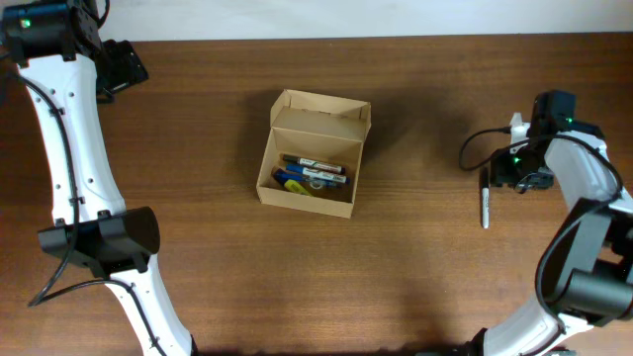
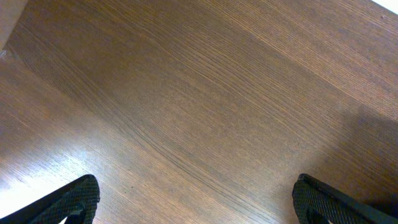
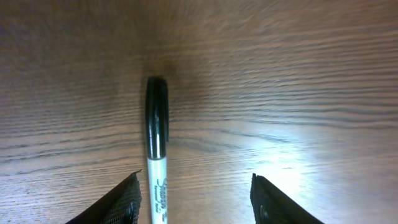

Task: Pack container
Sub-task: 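Move the right gripper to the black marker and grasp it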

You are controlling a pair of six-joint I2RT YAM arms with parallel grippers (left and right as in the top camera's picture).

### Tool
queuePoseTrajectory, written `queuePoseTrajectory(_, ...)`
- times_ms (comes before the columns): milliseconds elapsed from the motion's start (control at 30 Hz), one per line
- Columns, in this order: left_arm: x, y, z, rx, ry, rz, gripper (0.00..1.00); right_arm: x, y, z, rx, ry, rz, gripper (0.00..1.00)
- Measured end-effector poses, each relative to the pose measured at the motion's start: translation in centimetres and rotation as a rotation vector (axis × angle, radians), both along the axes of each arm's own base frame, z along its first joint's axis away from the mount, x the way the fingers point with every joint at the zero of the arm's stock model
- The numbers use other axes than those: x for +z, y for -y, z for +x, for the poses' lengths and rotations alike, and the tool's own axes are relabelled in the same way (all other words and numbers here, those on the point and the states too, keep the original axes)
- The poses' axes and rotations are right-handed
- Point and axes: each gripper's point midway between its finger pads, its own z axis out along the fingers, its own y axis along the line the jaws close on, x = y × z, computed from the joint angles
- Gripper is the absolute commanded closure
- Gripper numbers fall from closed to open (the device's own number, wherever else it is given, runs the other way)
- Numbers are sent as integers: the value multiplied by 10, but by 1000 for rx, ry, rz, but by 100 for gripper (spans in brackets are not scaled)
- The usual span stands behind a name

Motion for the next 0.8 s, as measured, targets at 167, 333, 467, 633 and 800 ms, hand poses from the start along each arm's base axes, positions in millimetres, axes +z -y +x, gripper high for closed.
queuePoseTrajectory(167, 0, 0, 0, 0, 0, 0, 0, -14, -5, -3, 4, -36, 32, 42)
queuePoseTrajectory(333, 0, 0, 0, 0, 0, 0, 0, -24, -11, -6, 15, -62, 67, 43)
queuePoseTrajectory(467, 0, 0, 0, 0, 0, 0, 0, -31, -14, -9, 19, -86, 85, 50)
queuePoseTrajectory(633, 0, 0, 0, 0, 0, 0, 0, -41, -16, -12, 21, -112, 98, 61)
queuePoseTrajectory(800, 0, 0, 0, 0, 0, 0, 0, -43, -12, -14, 22, -125, 80, 85)
